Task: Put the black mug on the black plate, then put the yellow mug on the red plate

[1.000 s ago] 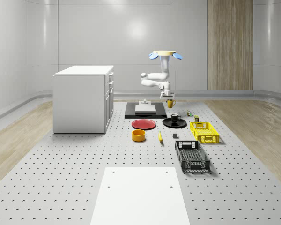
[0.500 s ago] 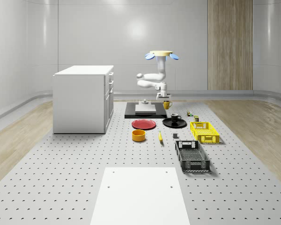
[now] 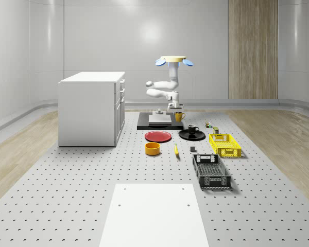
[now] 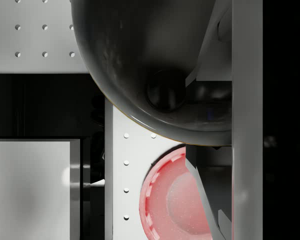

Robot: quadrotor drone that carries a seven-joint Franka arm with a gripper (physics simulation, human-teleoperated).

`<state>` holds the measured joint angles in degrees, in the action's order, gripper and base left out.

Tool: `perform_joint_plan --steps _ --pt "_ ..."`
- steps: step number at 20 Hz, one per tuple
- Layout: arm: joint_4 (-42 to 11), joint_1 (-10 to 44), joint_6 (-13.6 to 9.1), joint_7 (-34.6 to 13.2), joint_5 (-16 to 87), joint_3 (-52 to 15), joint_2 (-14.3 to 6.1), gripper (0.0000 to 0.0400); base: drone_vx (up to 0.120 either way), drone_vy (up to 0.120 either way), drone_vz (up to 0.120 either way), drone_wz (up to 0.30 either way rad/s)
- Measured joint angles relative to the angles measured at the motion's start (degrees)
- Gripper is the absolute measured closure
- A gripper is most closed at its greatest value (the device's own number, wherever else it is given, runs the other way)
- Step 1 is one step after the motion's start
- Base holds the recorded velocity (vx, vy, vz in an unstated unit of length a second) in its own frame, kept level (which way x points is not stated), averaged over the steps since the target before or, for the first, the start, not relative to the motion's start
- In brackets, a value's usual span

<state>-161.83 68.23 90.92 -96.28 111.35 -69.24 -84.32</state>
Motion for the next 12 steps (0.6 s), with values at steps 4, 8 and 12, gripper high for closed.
perform_joint_plan --steps 4,8,12 --pt "0.0 0.0 0.1 0.0 0.0 0.0 -0.1 0.03 0.12 -0.12 0.0 0.0" --pt "0.0 0.1 0.2 -0.1 -0.1 0.0 -0.2 0.03 0.12 -0.12 0.0 0.0" --pt "0.0 0.1 0.2 -0.1 -0.1 0.0 -0.2 0.03 0.12 -0.12 0.0 0.0"
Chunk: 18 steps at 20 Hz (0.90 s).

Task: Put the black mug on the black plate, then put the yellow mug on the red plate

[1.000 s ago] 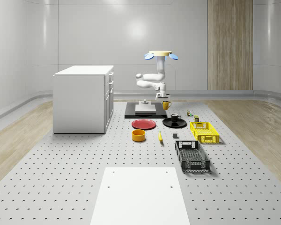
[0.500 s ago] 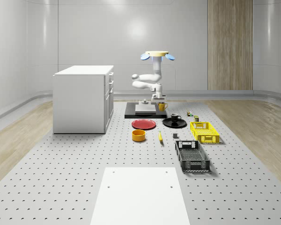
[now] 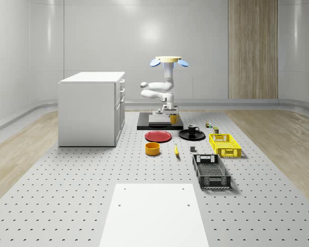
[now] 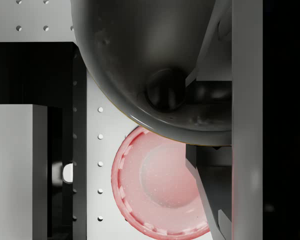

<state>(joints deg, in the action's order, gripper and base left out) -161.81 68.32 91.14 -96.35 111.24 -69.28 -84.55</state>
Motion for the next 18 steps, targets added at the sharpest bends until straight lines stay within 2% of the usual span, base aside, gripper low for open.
perform_joint_plan --steps 3,11,18 --pt "0.0 0.0 0.1 0.0 0.0 0.0 -0.1 0.03 0.107 -0.12 0.0 0.0" --pt "0.0 0.1 0.2 -0.1 -0.1 0.0 -0.2 0.03 0.0 -0.12 0.0 0.0" --pt "0.0 0.1 0.3 -0.1 -0.1 0.0 -0.3 0.03 0.0 -0.12 -0.12 0.0"
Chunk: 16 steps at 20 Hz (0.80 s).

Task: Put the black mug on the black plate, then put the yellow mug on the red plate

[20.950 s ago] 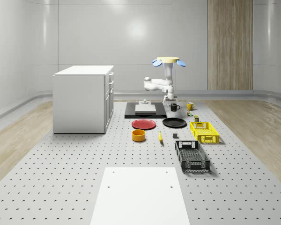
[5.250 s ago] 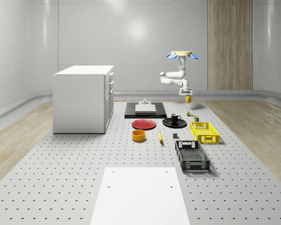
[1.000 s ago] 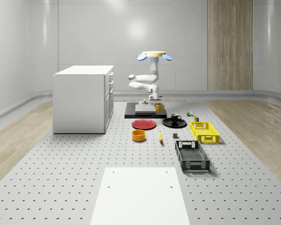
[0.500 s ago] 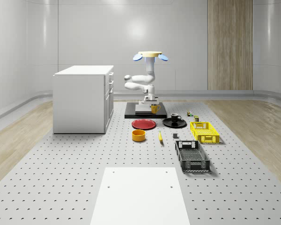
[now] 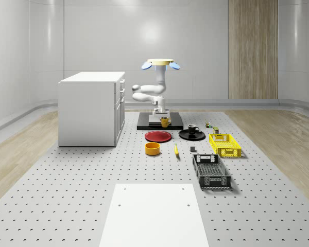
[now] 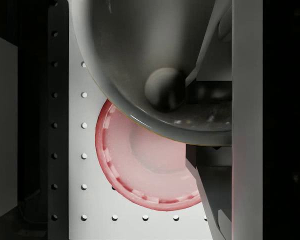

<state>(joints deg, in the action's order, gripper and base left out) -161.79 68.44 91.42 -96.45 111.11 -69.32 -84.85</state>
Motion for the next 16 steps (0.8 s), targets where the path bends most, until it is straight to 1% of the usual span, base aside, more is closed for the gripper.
perform_joint_plan --steps 1,12,14,15,16 --pt "0.0 0.0 0.0 0.0 0.0 0.0 0.0 0.03 0.0 -0.12 -0.12 0.0" --pt "0.0 0.1 0.2 -0.1 -0.1 0.0 -0.2 0.03 0.0 -0.12 0.0 0.0" --pt "0.0 0.1 0.2 -0.1 -0.1 0.0 -0.2 0.03 0.0 0.0 0.0 0.0" --pt "0.0 0.1 0.2 -0.1 -0.1 0.0 -0.2 0.03 0.0 -0.12 0.0 0.0" --pt "0.0 0.1 0.2 -0.1 -0.1 0.0 -0.2 0.03 0.0 -0.04 0.0 0.0"
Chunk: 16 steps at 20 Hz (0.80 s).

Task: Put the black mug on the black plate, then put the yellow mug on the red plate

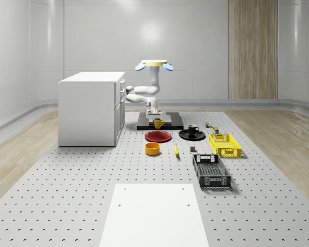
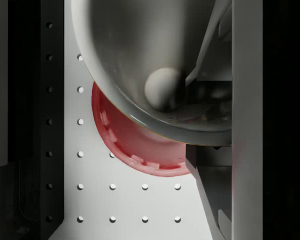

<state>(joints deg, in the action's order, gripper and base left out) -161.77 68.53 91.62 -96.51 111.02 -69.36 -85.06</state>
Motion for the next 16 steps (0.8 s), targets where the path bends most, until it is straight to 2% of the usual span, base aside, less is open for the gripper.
perform_joint_plan --steps 16 --pt "2.9 1.4 3.1 0.2 6.8 7.3 0.3 0.03 0.0 0.0 0.0 0.0"
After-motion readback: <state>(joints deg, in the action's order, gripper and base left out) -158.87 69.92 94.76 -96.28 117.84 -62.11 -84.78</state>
